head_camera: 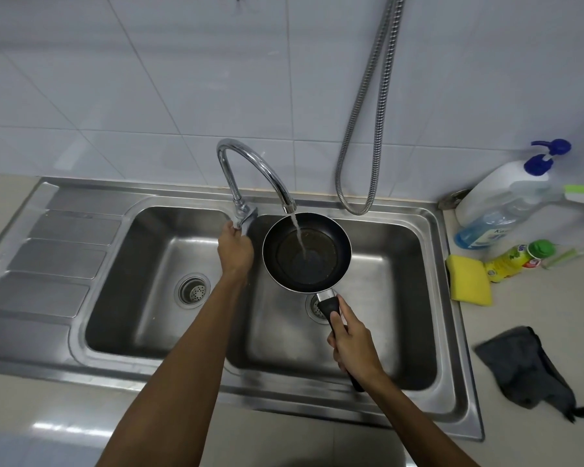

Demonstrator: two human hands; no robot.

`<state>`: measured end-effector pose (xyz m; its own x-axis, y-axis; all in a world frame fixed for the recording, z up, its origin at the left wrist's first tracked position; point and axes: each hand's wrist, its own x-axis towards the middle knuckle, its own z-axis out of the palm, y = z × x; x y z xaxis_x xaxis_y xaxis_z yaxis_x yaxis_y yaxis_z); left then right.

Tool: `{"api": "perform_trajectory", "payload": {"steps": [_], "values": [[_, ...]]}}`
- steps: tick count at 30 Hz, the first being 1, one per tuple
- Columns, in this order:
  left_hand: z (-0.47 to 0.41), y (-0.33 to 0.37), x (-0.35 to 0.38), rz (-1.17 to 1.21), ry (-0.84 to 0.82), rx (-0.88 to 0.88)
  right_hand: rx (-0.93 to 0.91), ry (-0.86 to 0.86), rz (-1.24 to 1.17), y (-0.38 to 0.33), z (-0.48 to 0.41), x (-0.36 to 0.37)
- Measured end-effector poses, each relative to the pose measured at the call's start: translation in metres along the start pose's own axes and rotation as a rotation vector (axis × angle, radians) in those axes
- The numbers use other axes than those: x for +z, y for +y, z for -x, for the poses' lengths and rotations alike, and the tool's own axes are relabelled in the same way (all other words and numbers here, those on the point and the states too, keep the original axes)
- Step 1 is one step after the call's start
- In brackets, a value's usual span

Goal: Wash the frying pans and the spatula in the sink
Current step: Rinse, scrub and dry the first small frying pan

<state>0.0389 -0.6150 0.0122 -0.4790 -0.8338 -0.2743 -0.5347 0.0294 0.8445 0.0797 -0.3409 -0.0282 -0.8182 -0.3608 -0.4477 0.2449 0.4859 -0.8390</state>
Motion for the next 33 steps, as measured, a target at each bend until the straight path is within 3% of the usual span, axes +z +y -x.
{"api": "perform_trajectory", "payload": {"steps": [5, 8, 15, 18, 21, 23, 27, 33], "values": [[-0.009, 0.036, 0.004, 0.067, -0.017, 0.172, -0.011, -0.012, 0.019, 0.004, -0.002, -0.001], [-0.019, 0.051, 0.009, -0.112, -0.132, 0.219, -0.022, -0.005, 0.031, 0.006, -0.002, -0.004], [-0.016, 0.037, 0.011, -0.016, -0.182, 0.205, -0.02, 0.007, 0.024, 0.007, -0.005, -0.009], [0.031, 0.008, 0.011, 0.067, -0.107, 0.209, -0.002, 0.014, 0.009, 0.006, -0.003, -0.009], [0.1, -0.037, 0.026, 0.079, 0.039, 0.043, 0.001, 0.03, -0.03, 0.002, 0.003, -0.006], [0.143, -0.05, 0.039, 0.104, -0.052, -0.092, -0.009, 0.036, -0.046, -0.001, 0.007, -0.004], [0.173, -0.041, 0.064, 0.108, -0.403, -0.185, -0.007, 0.062, -0.069, -0.008, 0.017, -0.002], [0.164, -0.033, 0.081, 0.151, -0.569, -0.276, 0.012, 0.114, -0.104, -0.015, 0.018, -0.01]]}}
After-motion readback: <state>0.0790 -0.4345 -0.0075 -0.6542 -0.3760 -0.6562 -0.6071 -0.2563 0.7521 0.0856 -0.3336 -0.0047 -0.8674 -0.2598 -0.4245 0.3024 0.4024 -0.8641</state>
